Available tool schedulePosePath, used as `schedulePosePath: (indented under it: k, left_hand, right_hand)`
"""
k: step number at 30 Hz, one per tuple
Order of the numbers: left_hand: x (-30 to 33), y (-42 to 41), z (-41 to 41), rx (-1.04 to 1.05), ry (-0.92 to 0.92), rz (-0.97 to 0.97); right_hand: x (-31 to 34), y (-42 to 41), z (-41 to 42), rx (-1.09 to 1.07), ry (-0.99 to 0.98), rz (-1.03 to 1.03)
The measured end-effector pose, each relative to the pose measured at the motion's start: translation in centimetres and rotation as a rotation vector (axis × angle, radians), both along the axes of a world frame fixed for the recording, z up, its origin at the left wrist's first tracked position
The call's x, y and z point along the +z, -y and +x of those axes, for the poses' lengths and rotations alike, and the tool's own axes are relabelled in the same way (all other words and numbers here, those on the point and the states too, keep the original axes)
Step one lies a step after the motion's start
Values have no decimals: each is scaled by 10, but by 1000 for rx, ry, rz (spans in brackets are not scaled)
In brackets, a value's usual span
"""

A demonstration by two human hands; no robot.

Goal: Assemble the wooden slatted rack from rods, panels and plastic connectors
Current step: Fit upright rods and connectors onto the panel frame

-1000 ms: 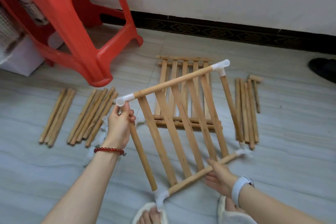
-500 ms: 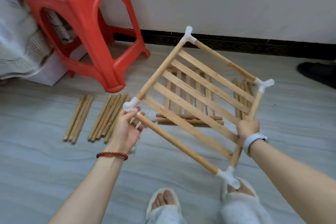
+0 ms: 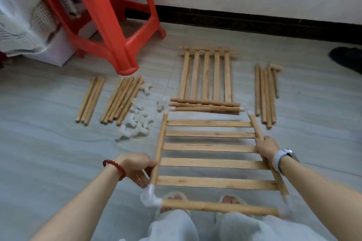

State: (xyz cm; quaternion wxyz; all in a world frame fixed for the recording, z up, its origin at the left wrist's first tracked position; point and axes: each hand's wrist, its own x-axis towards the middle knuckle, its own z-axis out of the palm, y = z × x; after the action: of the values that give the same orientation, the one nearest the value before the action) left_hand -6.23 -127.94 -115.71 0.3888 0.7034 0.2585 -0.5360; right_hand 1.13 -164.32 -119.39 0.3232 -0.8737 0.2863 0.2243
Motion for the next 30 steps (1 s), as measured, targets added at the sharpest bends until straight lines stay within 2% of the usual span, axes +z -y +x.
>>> schedulePosePath:
  k: [4, 9, 11, 16, 21, 24, 27, 30]
  left_hand:
    - [-38, 1, -11, -75, -70, 69]
    - [-78, 6, 7, 58, 184, 192]
    - [-87, 10, 19, 111, 234, 204]
    - [-109, 28, 29, -122, 445, 439]
    - [-117, 44, 34, -316, 473, 619]
    - [-107, 27, 50, -218, 667, 725]
    - [-99, -13, 80, 44, 909, 812]
    - [-97, -65, 119, 119, 916, 925]
  right_hand:
    - [-35, -7, -8, 21, -67, 5]
    - [-64, -7, 8, -26, -67, 33]
    - [-70, -8, 20, -7, -44, -7]
    - [-78, -11, 53, 20, -13, -105]
    - [-79, -23, 69, 21, -84, -339]
    - [-78, -38, 72, 142, 58, -489]
    - [-78, -74, 84, 457, 190, -405]
    - [-82, -128, 99, 800, 165, -280]
